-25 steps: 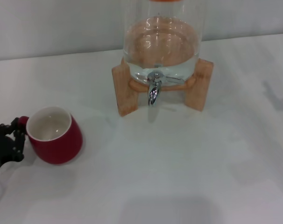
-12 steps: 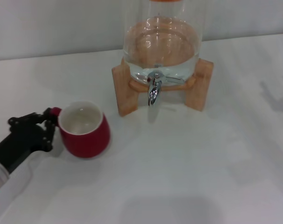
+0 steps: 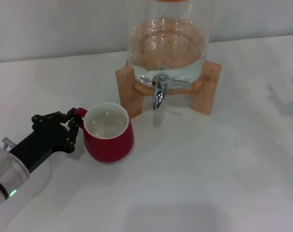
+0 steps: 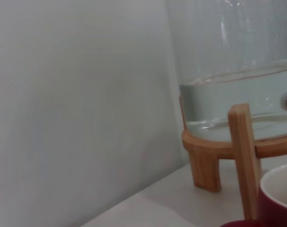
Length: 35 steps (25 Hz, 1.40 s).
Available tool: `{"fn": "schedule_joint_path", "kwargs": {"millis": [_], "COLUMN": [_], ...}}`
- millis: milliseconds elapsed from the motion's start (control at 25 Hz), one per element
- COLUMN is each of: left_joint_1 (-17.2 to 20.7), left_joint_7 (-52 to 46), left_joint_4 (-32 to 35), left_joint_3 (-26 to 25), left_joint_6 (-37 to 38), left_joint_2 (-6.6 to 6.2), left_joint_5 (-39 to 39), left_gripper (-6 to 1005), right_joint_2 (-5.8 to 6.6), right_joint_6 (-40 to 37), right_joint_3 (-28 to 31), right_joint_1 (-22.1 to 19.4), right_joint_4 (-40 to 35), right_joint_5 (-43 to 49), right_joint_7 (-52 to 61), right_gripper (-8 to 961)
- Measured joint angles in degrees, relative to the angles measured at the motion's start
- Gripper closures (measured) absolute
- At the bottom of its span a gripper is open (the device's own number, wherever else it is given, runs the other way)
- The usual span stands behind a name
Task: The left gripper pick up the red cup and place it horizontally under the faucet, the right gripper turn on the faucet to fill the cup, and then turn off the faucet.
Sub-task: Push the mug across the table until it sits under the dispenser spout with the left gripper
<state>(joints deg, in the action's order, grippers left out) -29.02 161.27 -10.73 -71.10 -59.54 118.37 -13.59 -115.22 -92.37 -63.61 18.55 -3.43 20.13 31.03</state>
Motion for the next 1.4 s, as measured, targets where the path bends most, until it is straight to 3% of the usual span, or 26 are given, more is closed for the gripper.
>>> {"fn": "schedule_joint_path", "kwargs": {"millis": [1400], "left_joint_1": [-3.9], "left_joint_7": [-1.6], "left_joint_4": [-0.8], "left_joint_3": [0.0], "left_joint_6": [0.1], "left_joint_2": [0.87], "left_joint_5": [-5.6], "left_gripper": [907], "right_joint_2": [0.0], "right_joint_6": [0.1], "right_joint_3": [-1.1], "right_joint_1": [0.7], "right_joint_4": [-0.3], "right_joint_5": [0.0], "right_joint_7": [-0.3], "right_gripper": [160]}}
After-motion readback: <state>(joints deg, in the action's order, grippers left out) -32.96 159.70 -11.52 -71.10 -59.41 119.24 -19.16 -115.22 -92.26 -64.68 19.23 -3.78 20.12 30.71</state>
